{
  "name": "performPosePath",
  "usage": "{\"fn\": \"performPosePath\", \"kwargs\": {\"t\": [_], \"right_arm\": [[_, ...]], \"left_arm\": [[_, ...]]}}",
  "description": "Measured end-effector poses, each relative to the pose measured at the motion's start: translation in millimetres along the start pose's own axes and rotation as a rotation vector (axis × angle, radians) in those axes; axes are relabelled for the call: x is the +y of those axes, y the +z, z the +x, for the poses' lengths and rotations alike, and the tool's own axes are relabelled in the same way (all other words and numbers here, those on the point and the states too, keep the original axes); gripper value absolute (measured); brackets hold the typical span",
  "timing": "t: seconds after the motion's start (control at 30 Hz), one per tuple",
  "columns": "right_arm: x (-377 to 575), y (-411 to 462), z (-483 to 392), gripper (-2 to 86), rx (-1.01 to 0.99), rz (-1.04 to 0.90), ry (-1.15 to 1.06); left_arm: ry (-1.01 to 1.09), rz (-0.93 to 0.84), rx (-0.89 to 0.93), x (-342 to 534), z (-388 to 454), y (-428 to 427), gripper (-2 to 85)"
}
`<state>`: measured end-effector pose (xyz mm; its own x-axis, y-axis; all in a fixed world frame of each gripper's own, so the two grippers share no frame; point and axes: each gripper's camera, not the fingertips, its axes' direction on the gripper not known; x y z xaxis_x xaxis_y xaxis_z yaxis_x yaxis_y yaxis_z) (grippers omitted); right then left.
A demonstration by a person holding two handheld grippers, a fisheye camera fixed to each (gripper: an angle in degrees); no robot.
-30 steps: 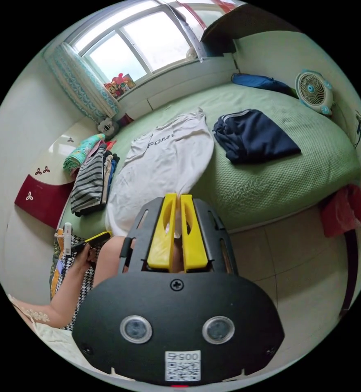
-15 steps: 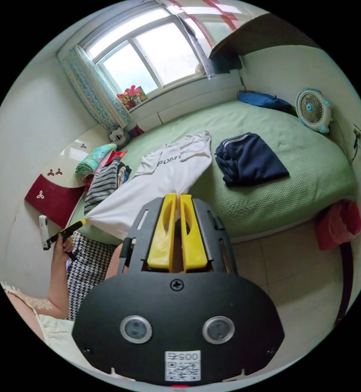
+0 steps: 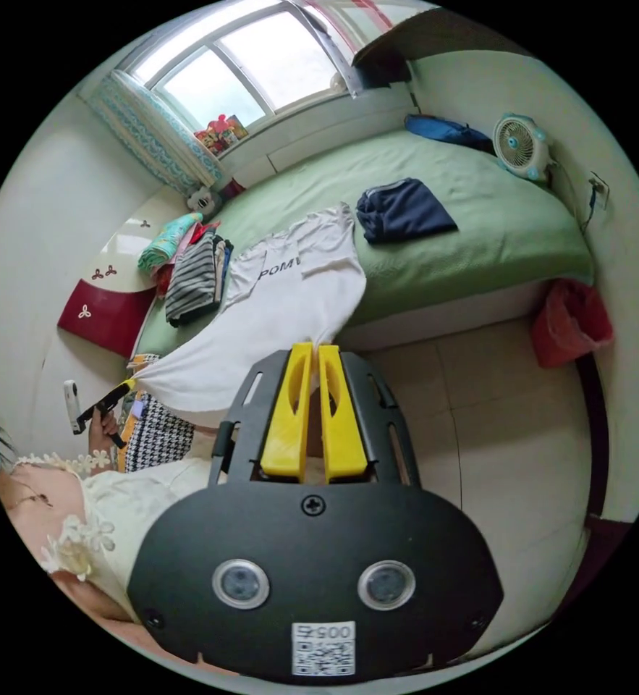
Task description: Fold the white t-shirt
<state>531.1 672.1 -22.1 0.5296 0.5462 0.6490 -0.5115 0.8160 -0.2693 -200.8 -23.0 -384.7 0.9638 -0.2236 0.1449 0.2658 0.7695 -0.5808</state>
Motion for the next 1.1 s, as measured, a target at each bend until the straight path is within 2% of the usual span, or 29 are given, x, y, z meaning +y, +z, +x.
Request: {"fn": "performPosePath", "kwargs": {"t": [0.23, 0.47, 0.63, 0.77, 0.83, 0.9, 1.0, 1.1], "right_arm": [[-13.9, 9.2, -8.9, -1.6, -0.001, 0.021, 0.021], [-59.9, 24.2, -14.6, -1.6, 0.024, 0.025, 0.02], [-160.8, 50.2, -32.5, -1.6, 0.074, 0.045, -0.079], [-276.5, 91.7, -45.9, -1.3, 0.138, 0.069, -0.109], [-362.6, 137.6, -51.8, 0.2, 0.194, 0.067, -0.105], [-416.3, 177.0, -46.0, 2.4, 0.202, 0.031, -0.048], [-454.5, 219.6, -32.5, 5.2, 0.196, -0.037, 0.054], [-441.5, 236.3, -32.7, 9.8, 0.142, -0.082, -0.044]], "left_arm": [[0.008, 0.038, -0.023, -17.4, 6.7, 2.9, 1.2], [0.101, -0.009, -0.072, -84.8, 11.8, 32.6, 0.5], [0.202, -0.019, -0.118, -178.4, 15.4, 70.9, 1.0], [0.202, 0.04, -0.112, -302.7, 15.0, 126.5, 2.5], [0.171, 0.06, -0.197, -356.7, 13.1, 164.3, 4.7], [0.044, 0.036, -0.31, -411.6, -2.7, 219.1, 6.7], [-0.117, -0.04, -0.256, -431.7, -24.5, 265.5, 7.8], [-0.054, -0.05, -0.12, -411.6, -23.8, 288.1, 7.9]]}}
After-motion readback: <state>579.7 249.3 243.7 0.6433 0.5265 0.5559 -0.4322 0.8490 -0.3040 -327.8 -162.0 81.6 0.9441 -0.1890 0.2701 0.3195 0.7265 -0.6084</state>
